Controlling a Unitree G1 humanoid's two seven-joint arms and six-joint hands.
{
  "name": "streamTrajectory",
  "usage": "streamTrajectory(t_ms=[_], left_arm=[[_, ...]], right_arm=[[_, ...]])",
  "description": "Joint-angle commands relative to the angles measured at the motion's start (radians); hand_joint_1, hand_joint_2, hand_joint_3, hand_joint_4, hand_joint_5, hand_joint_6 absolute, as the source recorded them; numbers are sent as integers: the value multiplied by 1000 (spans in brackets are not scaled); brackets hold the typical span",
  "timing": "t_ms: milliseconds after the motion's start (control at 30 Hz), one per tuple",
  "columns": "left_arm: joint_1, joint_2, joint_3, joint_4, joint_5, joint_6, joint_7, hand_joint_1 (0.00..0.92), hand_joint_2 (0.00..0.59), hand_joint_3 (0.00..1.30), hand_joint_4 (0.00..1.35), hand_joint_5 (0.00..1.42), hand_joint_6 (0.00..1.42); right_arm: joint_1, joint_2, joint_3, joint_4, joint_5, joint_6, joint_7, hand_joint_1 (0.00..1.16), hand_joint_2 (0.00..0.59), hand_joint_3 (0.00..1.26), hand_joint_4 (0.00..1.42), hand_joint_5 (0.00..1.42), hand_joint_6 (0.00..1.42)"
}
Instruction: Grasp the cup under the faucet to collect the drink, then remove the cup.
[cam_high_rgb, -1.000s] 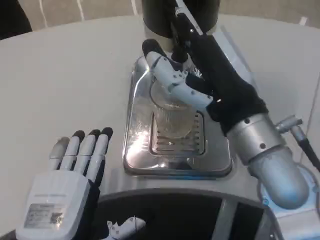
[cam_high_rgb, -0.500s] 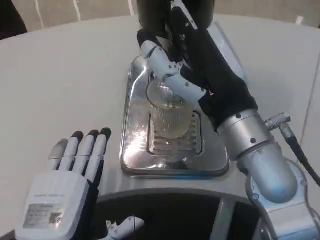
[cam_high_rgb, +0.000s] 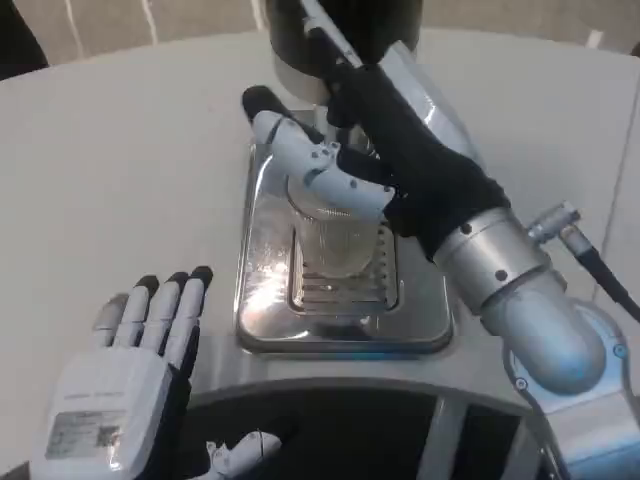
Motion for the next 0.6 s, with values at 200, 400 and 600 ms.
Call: streamTrajectory(t_ms=[200,400,600], left_arm=[[-35,-14,-4,64,-3,18,25,0,135,0,0,17,77],[-81,-33,0,110,-25,23,67,0,134,0,0,34,96],[-166,-36,18,196,-135,-26,102,0,115,0,0,39,93]], right_arm=[[-76,-74,154,-70,-239,46,122,228,477,0,0,0,1],[-96,-80,183,-83,-360,51,165,212,477,0,0,0,1],[-91,-85,173,-87,-388,37,197,206,476,0,0,0,5]])
